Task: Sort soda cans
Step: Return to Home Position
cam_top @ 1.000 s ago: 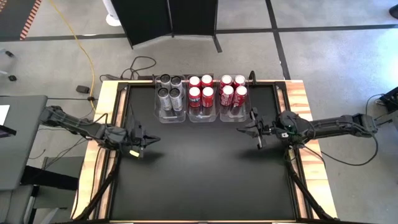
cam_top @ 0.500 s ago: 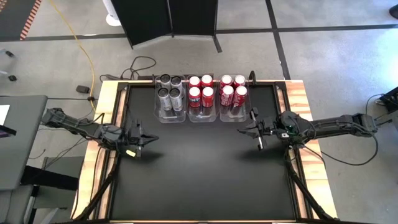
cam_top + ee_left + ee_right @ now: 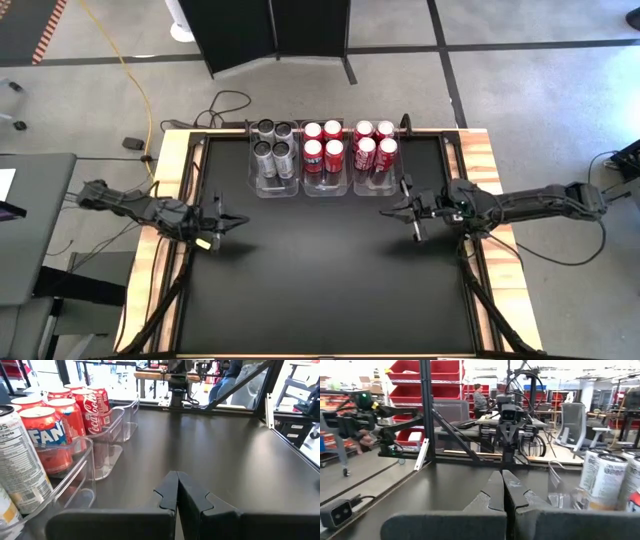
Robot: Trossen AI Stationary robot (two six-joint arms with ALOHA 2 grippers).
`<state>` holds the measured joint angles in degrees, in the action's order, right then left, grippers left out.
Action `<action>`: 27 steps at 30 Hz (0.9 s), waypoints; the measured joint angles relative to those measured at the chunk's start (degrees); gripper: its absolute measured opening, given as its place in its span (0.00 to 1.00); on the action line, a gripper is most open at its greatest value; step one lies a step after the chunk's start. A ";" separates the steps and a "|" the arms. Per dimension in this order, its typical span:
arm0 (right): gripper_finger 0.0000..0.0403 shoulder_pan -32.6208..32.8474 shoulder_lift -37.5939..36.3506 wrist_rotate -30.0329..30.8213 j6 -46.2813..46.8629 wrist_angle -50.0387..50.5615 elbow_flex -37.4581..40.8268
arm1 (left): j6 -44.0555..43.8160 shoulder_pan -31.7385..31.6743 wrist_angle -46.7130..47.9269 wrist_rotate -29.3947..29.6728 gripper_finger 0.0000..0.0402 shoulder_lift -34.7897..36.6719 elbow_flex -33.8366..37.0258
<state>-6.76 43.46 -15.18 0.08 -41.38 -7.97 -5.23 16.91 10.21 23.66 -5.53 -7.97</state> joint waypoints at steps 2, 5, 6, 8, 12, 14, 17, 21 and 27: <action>0.00 -1.01 -0.02 -0.04 1.16 -2.51 2.18 | -0.04 0.01 1.35 0.00 0.00 1.34 0.00; 0.00 -2.14 -0.02 -0.11 3.88 -9.96 6.11 | 0.12 0.41 2.13 0.00 0.00 2.95 0.00; 0.00 -2.31 -0.02 -0.12 4.51 -12.15 7.33 | 0.30 0.64 2.17 -0.03 0.00 3.31 0.00; 0.00 -2.40 -0.05 -0.15 5.10 -12.31 7.48 | 1.14 1.07 3.21 -0.46 0.00 4.11 0.00; 0.00 -2.37 0.04 -0.15 5.50 -11.49 7.48 | 1.86 1.14 -0.04 -0.66 0.00 5.47 2.34; 0.00 -2.59 0.09 -0.14 5.49 -10.88 7.50 | 1.52 1.14 -1.76 -0.74 0.00 5.30 3.21; 0.00 -3.10 -0.08 -0.15 5.50 -11.08 7.50 | 2.51 1.25 -2.22 -1.22 0.00 4.53 3.32; 0.00 -3.52 -1.43 -1.86 7.17 -11.45 7.50 | 2.69 1.53 -2.20 -1.52 0.00 5.42 3.36; 0.00 -3.69 -5.58 -4.52 6.67 -9.38 7.52 | 7.35 2.90 -3.80 -2.43 0.00 5.32 2.61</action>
<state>-10.46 37.88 -19.70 6.75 -50.76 -0.45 2.12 19.81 6.41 21.23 -0.21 -5.36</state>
